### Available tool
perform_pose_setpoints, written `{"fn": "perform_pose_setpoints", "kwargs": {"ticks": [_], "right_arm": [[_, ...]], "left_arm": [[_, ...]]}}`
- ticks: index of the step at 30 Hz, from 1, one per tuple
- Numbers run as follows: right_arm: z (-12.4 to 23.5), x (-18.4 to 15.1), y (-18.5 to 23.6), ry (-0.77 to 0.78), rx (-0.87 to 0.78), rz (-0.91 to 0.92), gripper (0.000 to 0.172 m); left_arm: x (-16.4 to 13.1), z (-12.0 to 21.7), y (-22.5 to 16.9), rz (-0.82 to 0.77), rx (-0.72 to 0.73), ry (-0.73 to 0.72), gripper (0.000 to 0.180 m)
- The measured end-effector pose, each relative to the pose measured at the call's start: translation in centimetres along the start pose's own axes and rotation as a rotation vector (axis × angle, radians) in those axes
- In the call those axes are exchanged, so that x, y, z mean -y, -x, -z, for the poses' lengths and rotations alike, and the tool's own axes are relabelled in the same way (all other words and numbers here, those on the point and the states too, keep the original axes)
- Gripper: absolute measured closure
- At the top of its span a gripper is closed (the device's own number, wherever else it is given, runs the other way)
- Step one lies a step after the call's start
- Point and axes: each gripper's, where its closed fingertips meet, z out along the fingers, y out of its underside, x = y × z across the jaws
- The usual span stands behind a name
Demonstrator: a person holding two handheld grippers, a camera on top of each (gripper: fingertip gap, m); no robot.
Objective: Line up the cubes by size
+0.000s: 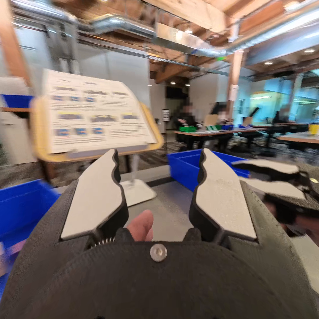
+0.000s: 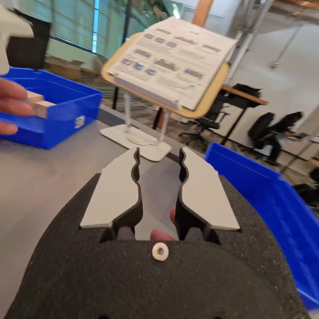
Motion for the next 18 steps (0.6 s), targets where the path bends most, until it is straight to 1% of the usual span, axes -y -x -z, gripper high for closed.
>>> {"fn": "perform_pose_setpoints", "kwargs": {"ticks": [2,4,7,8,9,11,12,14,17,18], "right_arm": [[-1.8,0.4,3.7,0.002,0.096,-0.038,0.128],[-3.4,1.3,7.2,-0.020,0.183,-0.044,0.127],[-5.7,2.2,12.1,-0.019,0.299,-0.048,0.126],[-6.5,2.3,13.5,-0.012,0.334,-0.050,0.126],[-7.2,2.3,14.8,-0.003,0.361,-0.051,0.126],[-8.7,2.0,16.9,0.012,0.389,-0.071,0.127],[-9.5,1.8,17.6,0.023,0.395,-0.085,0.127],[-10.9,1.3,18.7,0.056,0.396,-0.109,0.128],[-12.4,0.4,19.8,0.104,0.413,-0.167,0.127],[-12.8,0.1,20.0,0.114,0.412,-0.181,0.128]], "left_arm": [[2.2,2.8,5.9,-0.007,0.163,-0.027,0.095],[4.0,5.8,11.2,-0.056,0.318,-0.047,0.095],[5.6,9.6,16.7,-0.196,0.487,-0.034,0.097],[5.5,10.5,18.1,-0.226,0.524,-0.002,0.097],[4.7,11.1,19.4,-0.230,0.548,0.055,0.097],[2.2,12.1,21.7,-0.160,0.572,0.188,0.091],[1.0,12.5,22.4,-0.131,0.579,0.229,0.089],[-1.3,13.1,23.8,-0.125,0.605,0.307,0.087],[-4.3,13.1,24.3,-0.067,0.574,0.387,0.087],[-5.0,13.0,24.1,-0.053,0.560,0.405,0.090]]}}
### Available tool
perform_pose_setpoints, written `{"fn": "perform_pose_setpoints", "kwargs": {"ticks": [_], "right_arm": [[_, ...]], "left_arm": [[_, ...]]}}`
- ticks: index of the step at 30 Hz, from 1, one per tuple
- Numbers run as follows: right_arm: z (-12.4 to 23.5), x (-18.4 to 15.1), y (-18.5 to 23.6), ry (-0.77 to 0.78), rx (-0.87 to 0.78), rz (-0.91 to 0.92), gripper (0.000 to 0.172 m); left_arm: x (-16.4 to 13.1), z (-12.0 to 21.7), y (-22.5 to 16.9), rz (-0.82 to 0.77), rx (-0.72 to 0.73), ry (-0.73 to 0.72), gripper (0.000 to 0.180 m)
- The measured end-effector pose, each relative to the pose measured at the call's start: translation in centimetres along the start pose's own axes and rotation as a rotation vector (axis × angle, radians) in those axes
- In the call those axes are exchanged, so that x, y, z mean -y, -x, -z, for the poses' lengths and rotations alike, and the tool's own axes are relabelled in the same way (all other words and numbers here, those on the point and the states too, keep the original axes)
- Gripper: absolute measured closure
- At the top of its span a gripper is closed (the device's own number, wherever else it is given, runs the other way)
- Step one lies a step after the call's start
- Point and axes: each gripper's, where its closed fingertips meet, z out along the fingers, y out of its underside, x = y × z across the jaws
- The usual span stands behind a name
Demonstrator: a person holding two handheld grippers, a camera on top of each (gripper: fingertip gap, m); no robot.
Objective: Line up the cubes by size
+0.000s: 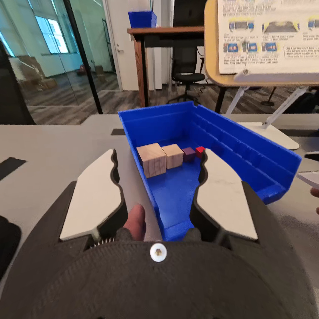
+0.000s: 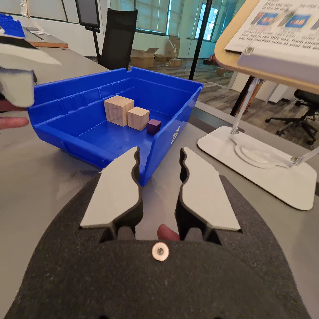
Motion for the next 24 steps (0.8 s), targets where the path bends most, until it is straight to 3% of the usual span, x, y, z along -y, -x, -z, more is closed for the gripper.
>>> {"fn": "perform_pose_setpoints", "kwargs": {"ticks": [10,16,24], "right_arm": [[-2.4,-1.3,1.2,0.107,0.032,0.053,0.157],[-3.0,-1.3,1.4,0.119,0.036,0.044,0.159],[-3.8,-1.3,1.7,0.126,0.040,0.047,0.159]], "left_arm": [[-3.0,-2.3,-0.1,0.025,-0.060,0.094,0.144],[-3.1,-2.8,0.9,-0.018,-0.021,0.105,0.165],[-3.0,-3.9,2.1,-0.007,-0.009,0.107,0.173]]}}
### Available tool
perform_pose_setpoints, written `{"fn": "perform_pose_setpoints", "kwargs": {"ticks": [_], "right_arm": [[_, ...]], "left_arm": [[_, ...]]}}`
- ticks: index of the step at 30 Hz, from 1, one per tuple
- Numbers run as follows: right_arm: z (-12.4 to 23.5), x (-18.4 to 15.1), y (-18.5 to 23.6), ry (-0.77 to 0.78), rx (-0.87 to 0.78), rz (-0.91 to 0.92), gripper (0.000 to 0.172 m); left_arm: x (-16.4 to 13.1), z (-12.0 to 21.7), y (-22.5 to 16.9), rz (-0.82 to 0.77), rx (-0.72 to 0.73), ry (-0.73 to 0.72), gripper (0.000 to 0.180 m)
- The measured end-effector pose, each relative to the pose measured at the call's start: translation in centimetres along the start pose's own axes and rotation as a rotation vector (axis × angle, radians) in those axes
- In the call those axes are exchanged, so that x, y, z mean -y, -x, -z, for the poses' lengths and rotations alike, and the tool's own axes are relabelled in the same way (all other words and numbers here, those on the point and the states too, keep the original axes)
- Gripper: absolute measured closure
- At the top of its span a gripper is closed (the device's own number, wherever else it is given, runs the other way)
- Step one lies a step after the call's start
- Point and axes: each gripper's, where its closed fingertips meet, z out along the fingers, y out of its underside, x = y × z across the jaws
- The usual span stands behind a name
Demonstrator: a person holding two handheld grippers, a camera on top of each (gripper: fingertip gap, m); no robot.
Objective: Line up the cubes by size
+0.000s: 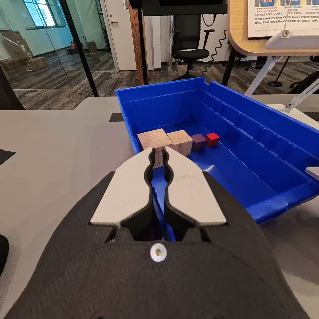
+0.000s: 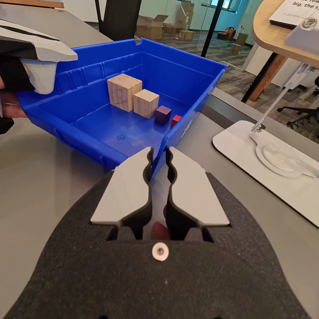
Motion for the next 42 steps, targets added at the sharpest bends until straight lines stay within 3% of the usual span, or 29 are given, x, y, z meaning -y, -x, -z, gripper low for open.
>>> {"fn": "perform_pose_setpoints", "kwargs": {"ticks": [16,42], "right_arm": [[-3.0,1.1,1.7,-0.001,0.003,0.030,0.154],[-8.2,3.3,3.3,-0.020,0.005,0.018,0.151]], "left_arm": [[0.9,-4.3,4.1,0.002,0.031,0.057,0.175],[2.3,-9.1,9.9,-0.038,0.103,-0.133,0.172]]}}
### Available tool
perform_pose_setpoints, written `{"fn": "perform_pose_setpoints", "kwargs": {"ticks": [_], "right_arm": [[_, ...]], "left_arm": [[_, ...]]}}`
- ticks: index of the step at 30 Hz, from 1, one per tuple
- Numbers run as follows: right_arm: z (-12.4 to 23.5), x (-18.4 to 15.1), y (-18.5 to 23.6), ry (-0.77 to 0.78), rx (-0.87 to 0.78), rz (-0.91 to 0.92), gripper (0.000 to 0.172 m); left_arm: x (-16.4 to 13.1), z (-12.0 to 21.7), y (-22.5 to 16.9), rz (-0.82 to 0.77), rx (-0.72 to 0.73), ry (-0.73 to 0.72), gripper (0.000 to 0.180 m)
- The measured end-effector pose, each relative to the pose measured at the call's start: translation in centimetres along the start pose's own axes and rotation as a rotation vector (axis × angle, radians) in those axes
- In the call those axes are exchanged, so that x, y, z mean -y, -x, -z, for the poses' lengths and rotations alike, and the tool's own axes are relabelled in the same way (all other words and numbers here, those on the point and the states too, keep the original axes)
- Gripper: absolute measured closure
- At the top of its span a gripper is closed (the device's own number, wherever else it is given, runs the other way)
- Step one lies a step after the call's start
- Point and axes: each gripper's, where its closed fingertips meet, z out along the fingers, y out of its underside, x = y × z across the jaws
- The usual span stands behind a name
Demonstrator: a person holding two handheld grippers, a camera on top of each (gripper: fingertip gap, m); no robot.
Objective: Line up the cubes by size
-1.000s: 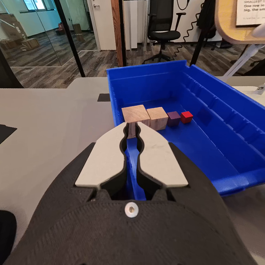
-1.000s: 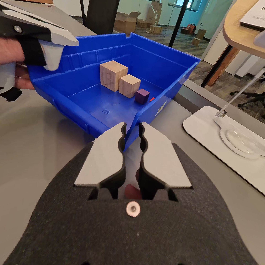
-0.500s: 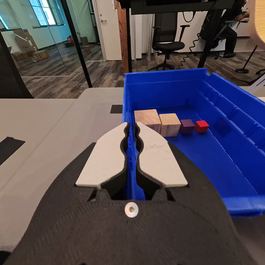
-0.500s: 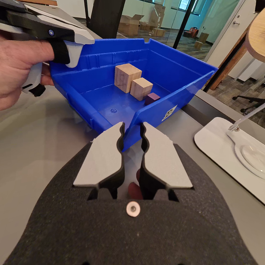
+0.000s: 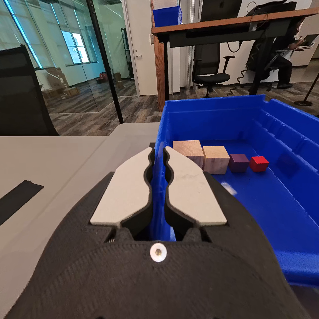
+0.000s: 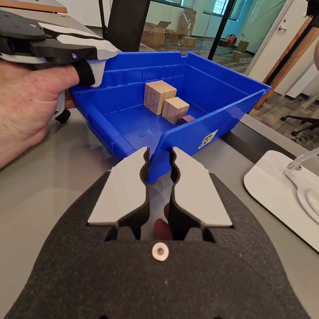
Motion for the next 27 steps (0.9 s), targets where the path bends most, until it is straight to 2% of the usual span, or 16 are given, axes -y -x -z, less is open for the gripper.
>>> {"fn": "perform_pose_setpoints", "kwargs": {"ticks": [16,27], "right_arm": [[-1.6,0.6,0.7,-0.010,0.043,0.017,0.149],[-1.2,0.9,1.1,-0.044,0.057,0.038,0.143]], "left_arm": [[0.0,-1.0,2.2,0.038,0.040,-0.041,0.170],[0.2,-0.7,2.7,0.040,0.072,-0.061,0.158]]}}
